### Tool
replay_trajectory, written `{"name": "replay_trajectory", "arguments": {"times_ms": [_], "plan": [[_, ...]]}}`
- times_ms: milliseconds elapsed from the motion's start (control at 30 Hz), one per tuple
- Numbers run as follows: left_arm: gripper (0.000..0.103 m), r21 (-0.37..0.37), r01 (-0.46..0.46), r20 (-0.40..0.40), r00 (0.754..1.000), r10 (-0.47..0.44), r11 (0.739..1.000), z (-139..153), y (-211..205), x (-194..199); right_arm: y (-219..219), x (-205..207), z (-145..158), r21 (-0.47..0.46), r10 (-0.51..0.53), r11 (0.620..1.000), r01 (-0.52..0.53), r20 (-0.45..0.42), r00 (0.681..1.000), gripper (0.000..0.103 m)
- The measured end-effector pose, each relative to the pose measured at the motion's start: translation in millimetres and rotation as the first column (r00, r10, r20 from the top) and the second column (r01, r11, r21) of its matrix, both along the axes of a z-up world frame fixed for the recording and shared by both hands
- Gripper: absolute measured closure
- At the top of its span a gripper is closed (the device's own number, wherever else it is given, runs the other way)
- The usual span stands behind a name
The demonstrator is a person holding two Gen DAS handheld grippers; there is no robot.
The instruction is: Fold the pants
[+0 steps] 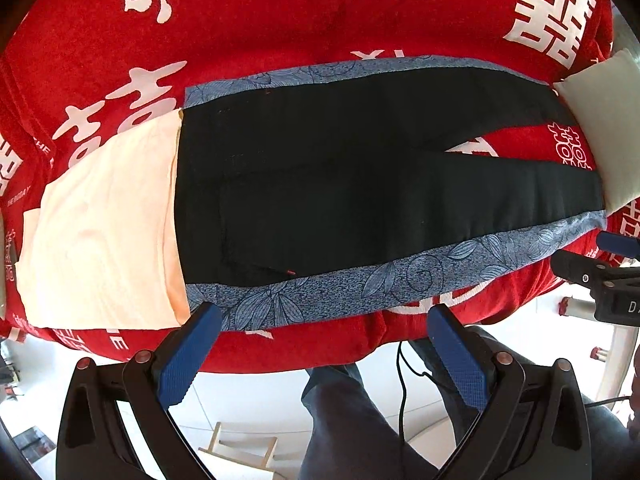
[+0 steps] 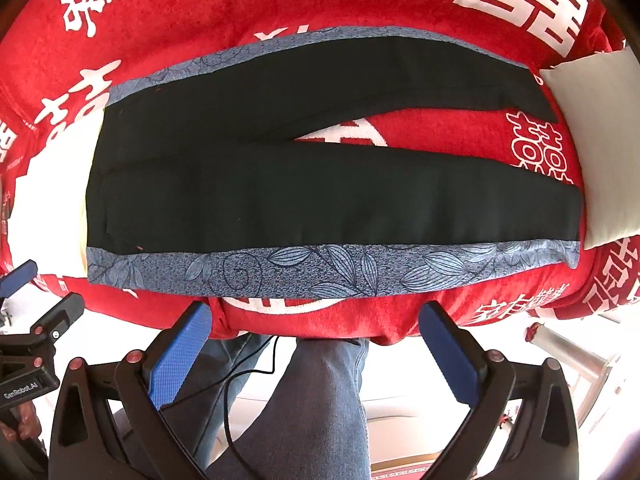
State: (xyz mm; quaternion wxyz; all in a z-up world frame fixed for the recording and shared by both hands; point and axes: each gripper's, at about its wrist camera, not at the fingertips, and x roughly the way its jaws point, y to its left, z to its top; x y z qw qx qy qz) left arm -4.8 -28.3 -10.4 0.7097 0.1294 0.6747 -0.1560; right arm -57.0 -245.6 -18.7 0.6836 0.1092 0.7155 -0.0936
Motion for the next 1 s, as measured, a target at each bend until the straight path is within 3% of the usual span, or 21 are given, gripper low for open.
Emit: {"name": "replay_trajectory", "arguments": {"times_ms": [1000], "plan": [[0.000,0.029,-0.001,-0.002,1.000,0.001,1.000,-2.9,-3.9,4.9,-7.0,-0.7,-2.2,0.017,-0.024,1.000,0.024,0.000,1.000,0.000]]}}
